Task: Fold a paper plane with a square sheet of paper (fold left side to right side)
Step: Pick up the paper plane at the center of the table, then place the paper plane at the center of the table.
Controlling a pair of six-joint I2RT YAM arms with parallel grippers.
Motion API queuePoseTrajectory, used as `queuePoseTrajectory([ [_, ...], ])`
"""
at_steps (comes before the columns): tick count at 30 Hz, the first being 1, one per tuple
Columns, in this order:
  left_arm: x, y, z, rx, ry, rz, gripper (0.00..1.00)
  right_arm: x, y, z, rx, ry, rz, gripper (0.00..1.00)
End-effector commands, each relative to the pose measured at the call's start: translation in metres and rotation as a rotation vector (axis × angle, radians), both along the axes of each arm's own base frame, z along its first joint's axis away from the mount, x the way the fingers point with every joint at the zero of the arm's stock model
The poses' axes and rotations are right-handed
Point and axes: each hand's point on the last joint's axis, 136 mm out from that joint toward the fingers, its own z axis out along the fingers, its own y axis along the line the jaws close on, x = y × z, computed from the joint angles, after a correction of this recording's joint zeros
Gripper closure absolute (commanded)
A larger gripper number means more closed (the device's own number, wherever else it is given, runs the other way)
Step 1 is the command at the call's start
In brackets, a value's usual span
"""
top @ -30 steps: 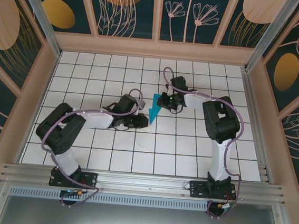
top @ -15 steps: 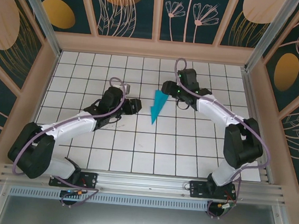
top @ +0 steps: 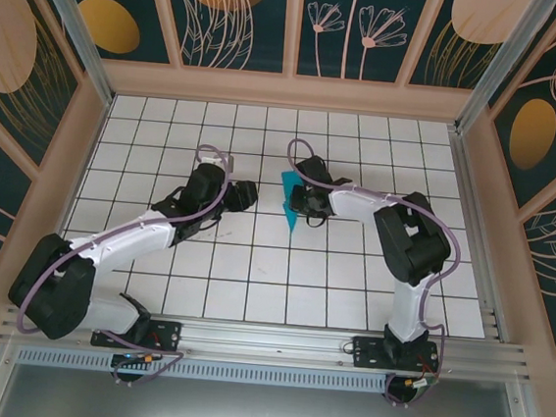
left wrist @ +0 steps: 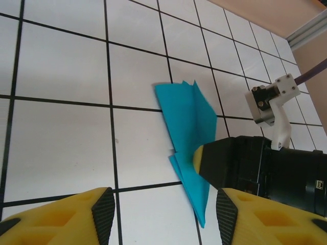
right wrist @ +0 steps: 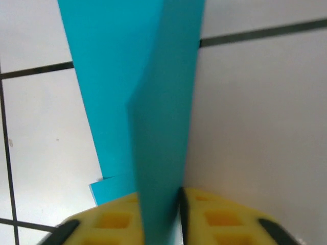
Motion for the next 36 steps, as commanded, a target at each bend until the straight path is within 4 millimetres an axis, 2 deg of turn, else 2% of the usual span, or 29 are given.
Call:
queuePoseTrajectory([
  [1, 0.001, 0.013, 0.008, 0.016, -0.027, 0.049, 0.42, 0.003, 0.007, 0.032, 0.036, -0.062, 0.010, 0.89],
  [3, 0.001, 0.016, 0.013, 0.025, -0.040, 0.061, 0.41, 0.001, 0.015, 0.051, 0.089, -0.091, 0.048, 0.99],
  [9, 0.002, 0.029, 0.029, 0.054, -0.089, 0.111, 0.39, -0.025, 0.036, 0.096, 0.287, -0.138, 0.191, 1.00],
  [12, 0.001, 0.039, 0.040, 0.057, -0.124, 0.150, 0.36, -0.048, 0.049, 0.107, 0.438, -0.124, 0.278, 1.00],
  [14, -0.001, 0.043, 0.046, 0.052, -0.147, 0.163, 0.35, -0.061, 0.055, 0.100, 0.511, -0.081, 0.312, 1.00],
  [19, -0.004, 0.045, 0.051, 0.046, -0.163, 0.161, 0.33, -0.081, 0.054, 0.044, 0.526, 0.063, 0.314, 1.00],
  [22, -0.005, 0.044, 0.048, 0.049, -0.154, 0.154, 0.33, -0.080, 0.041, 0.024, 0.477, 0.080, 0.265, 1.00],
  [26, -0.006, 0.043, 0.045, 0.044, -0.144, 0.146, 0.33, -0.075, 0.012, 0.012, 0.399, 0.073, 0.190, 0.88],
  [32, -0.006, 0.041, 0.044, 0.043, -0.143, 0.138, 0.33, -0.069, -0.044, -0.011, 0.077, 0.076, 0.081, 0.70],
  [36, -0.005, 0.040, 0.044, 0.047, -0.142, 0.133, 0.33, -0.063, -0.068, -0.003, -0.075, 0.054, 0.042, 0.64],
])
